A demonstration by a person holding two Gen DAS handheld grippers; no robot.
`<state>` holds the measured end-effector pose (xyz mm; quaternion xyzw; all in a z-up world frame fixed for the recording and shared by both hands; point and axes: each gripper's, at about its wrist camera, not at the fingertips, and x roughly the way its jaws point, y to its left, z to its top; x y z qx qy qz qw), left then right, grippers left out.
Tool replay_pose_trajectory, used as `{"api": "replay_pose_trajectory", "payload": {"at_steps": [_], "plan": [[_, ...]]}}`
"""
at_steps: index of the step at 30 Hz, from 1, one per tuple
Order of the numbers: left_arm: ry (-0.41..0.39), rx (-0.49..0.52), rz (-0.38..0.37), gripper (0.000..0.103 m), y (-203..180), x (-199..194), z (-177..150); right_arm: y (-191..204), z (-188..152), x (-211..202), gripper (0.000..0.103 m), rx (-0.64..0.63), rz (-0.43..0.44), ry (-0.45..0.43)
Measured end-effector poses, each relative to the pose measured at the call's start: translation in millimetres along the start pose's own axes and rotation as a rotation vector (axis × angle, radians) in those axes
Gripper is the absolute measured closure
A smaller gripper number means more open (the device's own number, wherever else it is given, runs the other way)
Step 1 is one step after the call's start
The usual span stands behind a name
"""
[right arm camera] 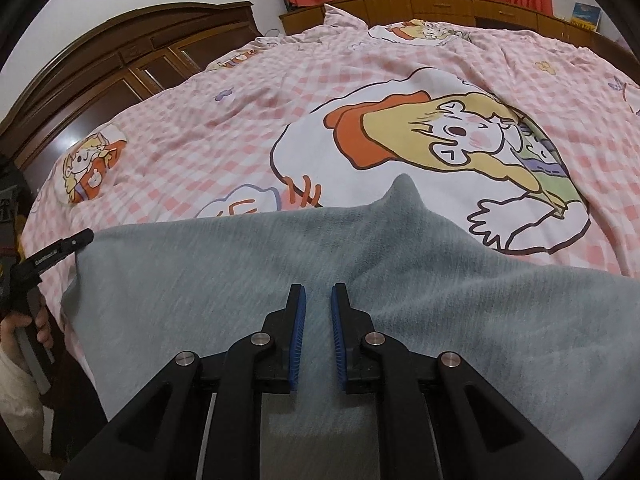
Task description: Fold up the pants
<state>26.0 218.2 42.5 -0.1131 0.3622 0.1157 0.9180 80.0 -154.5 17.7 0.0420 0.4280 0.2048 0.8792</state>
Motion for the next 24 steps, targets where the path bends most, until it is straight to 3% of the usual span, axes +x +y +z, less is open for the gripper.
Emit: {"api": "replay_pose_trajectory", "payload": {"at_steps": [6,12,13,16,19,24], "plan": [[-0.032,-0.028,0.022,0.061,1,-14,-1,1,9,5,0.089,0.01,-0.013,0.025],[-0.049,-0.089,-0.171,0.036,-24,-42,-6,-28,4,-51,0.085,0.048,-0.074,-0.001],[-0.036,-0.085,-0.193,0.036,-31,-41,-9,-44,-1,-59,0.08,0.075,-0.095,0.007],[0.027,-0.033,-0.227,0.036,-54,-31,-20,-97,-14,-66,0.08,0.161,-0.214,0.058],[0.098,0.01,-0.199,0.036,-66,-15,-33,-148,-26,-73,0.103,0.207,-0.347,0.063],[0.116,0.078,-0.139,0.035,-72,-10,-47,-182,-32,-106,0.103,0.316,-0.339,0.022]]}}
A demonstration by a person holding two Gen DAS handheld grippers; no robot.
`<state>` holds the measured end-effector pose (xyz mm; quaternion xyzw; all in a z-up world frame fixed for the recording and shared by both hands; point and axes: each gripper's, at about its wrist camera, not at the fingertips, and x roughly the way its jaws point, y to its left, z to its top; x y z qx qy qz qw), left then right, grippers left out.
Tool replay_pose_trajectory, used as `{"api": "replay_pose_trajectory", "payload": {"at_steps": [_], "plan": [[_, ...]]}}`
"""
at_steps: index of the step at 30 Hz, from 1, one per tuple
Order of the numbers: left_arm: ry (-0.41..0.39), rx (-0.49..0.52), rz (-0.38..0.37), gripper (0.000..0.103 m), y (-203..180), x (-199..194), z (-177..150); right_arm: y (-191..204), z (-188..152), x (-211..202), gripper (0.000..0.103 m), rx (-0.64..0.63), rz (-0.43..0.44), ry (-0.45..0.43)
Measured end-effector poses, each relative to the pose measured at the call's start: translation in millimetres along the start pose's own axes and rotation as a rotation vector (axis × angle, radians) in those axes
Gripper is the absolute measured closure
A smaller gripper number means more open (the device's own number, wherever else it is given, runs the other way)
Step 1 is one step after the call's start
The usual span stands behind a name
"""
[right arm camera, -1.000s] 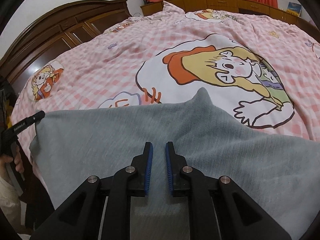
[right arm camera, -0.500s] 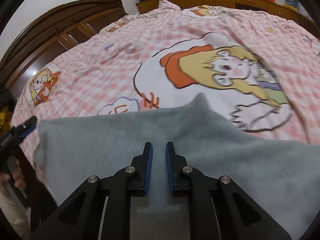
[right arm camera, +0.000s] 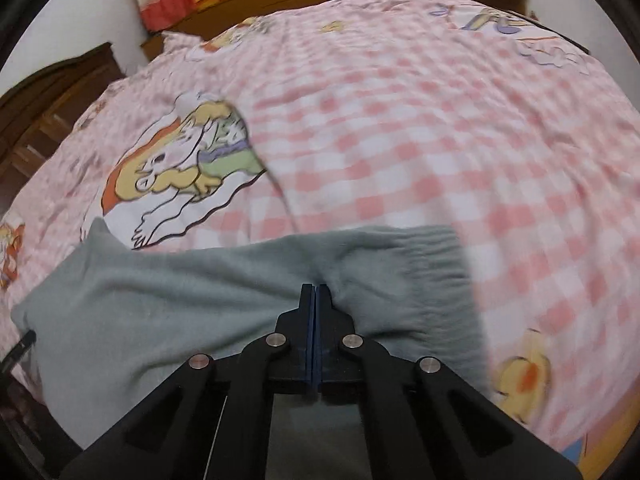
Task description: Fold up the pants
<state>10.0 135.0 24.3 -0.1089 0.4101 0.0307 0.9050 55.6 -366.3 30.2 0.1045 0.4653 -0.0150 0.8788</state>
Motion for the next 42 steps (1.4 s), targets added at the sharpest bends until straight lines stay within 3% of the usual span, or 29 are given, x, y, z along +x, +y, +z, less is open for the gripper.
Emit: {"api": "replay_pose_trajectory", "payload": {"at_steps": [6,8,11,15,19,22,24,27,29,33,35,38,42], "plan": [[0.041,-0.017,0.03,0.028,-1,-5,-7,-5,-24,-52,0.088,-0.018,0.036,-0.043],[0.049,-0.026,0.023,0.028,-3,-9,-11,-18,-37,-71,0.077,0.026,0.043,-0.072],[0.057,-0.031,0.018,0.026,-4,-14,-20,-54,-56,-89,0.071,0.2,0.093,-0.086],[0.066,-0.034,0.027,0.022,-7,-17,-30,-91,-74,-83,0.071,0.451,0.199,-0.02],[0.072,-0.031,0.027,0.02,-13,-18,-39,-96,-86,-68,0.071,0.57,0.249,0.037],[0.079,-0.029,0.016,0.02,-17,-22,-42,-84,-83,-61,0.072,0.543,0.275,0.046],[0.085,-0.025,0.003,0.019,-19,-23,-45,-74,-78,-61,0.099,0.491,0.282,0.032],[0.095,-0.017,0.002,0.019,-20,-24,-50,-70,-72,-82,0.098,0.42,0.211,-0.079],[0.101,-0.003,0.007,0.019,-20,-24,-52,-74,-74,-84,0.098,0.406,0.201,-0.073],[0.121,0.039,0.025,0.019,-22,-23,-57,-77,-89,-53,0.097,0.346,0.136,0.041],[0.123,0.039,0.022,0.018,-20,-22,-59,-80,-92,-48,0.093,0.347,0.143,0.051],[0.123,0.034,0.022,0.018,-20,-22,-60,-83,-87,-64,0.086,0.349,0.129,0.025],[0.144,0.036,0.03,0.018,-24,-25,-56,-70,-74,-103,0.083,0.248,0.037,-0.072]]}}
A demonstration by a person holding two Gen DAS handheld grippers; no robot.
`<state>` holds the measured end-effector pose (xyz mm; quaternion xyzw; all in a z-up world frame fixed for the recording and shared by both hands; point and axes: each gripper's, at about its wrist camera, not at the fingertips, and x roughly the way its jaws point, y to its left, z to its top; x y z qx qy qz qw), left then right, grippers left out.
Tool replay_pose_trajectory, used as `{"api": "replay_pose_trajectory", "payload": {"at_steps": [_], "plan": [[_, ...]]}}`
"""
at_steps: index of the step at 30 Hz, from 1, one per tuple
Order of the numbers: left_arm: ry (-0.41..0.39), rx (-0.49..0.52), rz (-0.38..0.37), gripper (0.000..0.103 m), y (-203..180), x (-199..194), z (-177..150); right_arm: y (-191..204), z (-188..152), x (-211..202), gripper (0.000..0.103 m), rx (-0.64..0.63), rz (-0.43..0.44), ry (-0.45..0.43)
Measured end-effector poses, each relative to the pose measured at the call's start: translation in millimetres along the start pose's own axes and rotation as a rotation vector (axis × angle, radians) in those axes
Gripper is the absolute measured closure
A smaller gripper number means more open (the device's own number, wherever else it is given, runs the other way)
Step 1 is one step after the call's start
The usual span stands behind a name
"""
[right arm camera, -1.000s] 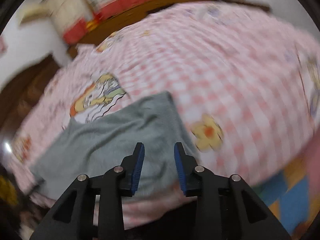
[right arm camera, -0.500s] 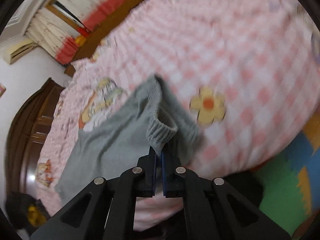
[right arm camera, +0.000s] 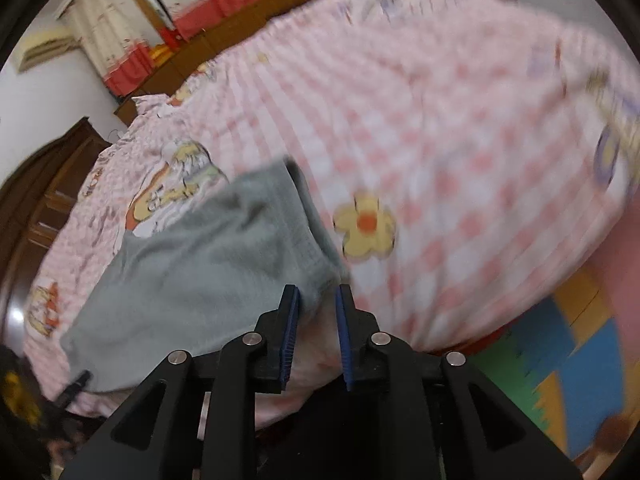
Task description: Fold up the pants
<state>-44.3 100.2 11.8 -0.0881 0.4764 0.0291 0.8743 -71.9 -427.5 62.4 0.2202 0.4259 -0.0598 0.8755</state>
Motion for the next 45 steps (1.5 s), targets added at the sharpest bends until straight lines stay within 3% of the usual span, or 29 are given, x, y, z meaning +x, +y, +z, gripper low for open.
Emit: {"api": "replay_pose_trajectory", "payload": {"at_steps": [3,7,11,13,18,19,21,25,29,34,37,41,45], "plan": [[-0.015,0.002,-0.085,0.018,-12,-10,7,21,10,-18,0.082,-0.08,-0.073,-0.081],[-0.048,0.069,-0.187,0.018,-53,-20,27,42,22,-4,0.081,-0.104,0.049,-0.068],[-0.054,0.123,-0.283,0.02,-106,-18,51,68,27,35,0.081,-0.156,0.103,-0.03],[-0.051,0.146,-0.348,0.027,-137,-13,63,71,30,60,0.081,-0.164,0.114,-0.001],[-0.026,0.224,-0.424,0.06,-211,14,81,68,14,88,0.081,-0.195,0.076,0.034],[-0.012,0.238,-0.43,0.061,-223,22,82,67,8,91,0.081,-0.22,0.082,0.031],[0.015,0.264,-0.424,0.062,-245,42,85,62,-6,89,0.082,-0.272,0.096,0.048],[0.036,0.291,-0.302,0.063,-264,72,88,43,-20,80,0.085,-0.245,0.148,0.061],[0.036,0.294,-0.297,0.063,-263,78,90,33,-28,76,0.085,-0.212,0.19,0.043],[0.03,0.276,-0.325,0.063,-258,74,89,44,-29,72,0.084,-0.238,0.138,0.014],[0.04,0.282,-0.327,0.056,-253,60,87,51,-27,67,0.079,-0.234,0.1,0.015],[0.004,0.291,-0.278,0.034,-232,37,77,67,-27,59,0.065,-0.25,0.038,0.021],[0.012,0.246,-0.249,0.031,-192,22,68,90,-32,50,0.063,-0.309,0.027,0.014]]}}
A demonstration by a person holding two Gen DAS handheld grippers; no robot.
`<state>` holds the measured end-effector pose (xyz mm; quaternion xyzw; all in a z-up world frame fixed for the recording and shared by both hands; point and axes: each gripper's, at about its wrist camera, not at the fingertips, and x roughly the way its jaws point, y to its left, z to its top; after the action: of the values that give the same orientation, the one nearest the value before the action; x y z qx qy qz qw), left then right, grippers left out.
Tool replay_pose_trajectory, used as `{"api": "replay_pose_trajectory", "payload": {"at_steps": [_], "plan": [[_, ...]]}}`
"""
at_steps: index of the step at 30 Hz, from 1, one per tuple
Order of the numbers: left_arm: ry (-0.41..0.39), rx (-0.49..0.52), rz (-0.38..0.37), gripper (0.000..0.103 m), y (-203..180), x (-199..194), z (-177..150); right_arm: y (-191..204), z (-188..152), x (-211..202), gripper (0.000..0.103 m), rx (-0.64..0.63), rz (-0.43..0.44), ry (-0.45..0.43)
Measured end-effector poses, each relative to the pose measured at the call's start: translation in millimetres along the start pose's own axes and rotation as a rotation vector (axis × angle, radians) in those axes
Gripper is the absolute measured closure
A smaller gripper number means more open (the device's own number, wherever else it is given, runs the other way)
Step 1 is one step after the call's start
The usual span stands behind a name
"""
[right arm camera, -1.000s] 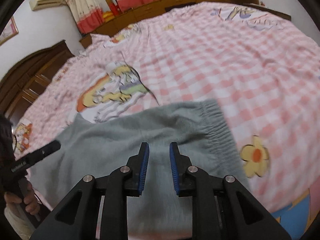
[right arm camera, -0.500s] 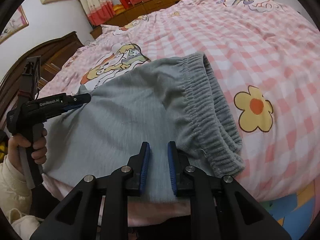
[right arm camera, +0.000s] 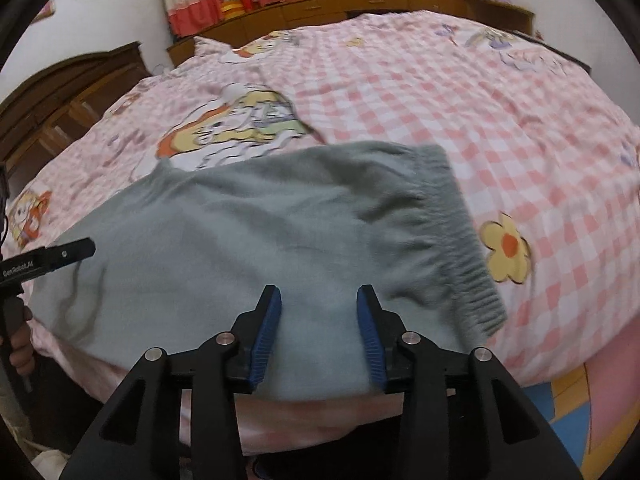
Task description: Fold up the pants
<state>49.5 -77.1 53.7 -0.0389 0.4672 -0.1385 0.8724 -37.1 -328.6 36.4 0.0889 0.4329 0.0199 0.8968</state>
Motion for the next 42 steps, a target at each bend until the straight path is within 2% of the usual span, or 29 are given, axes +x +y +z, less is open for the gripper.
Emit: {"api": "replay_pose_trajectory", "payload": {"at_steps": [11,15,22,29,33,37,42], "plan": [[-0.009,-0.198,0.111,0.029,110,-65,-76,86,-10,7,0.062,-0.141,0.125,0.083],[0.002,-0.261,0.13,0.029,143,-80,-105,124,-19,13,0.062,-0.22,0.154,0.118],[-0.016,-0.363,0.071,0.029,182,-94,-136,170,-32,20,0.063,-0.357,0.171,0.152],[-0.118,-0.506,-0.002,0.029,221,-101,-157,165,-32,28,0.062,-0.325,0.187,0.169],[-0.187,-0.6,-0.075,0.03,240,-105,-166,162,-32,30,0.062,-0.306,0.201,0.172],[-0.235,-0.598,-0.081,0.03,246,-107,-165,162,-33,30,0.062,-0.306,0.202,0.17],[-0.241,-0.589,-0.06,0.03,247,-99,-162,161,-34,31,0.062,-0.3,0.208,0.166]]}}
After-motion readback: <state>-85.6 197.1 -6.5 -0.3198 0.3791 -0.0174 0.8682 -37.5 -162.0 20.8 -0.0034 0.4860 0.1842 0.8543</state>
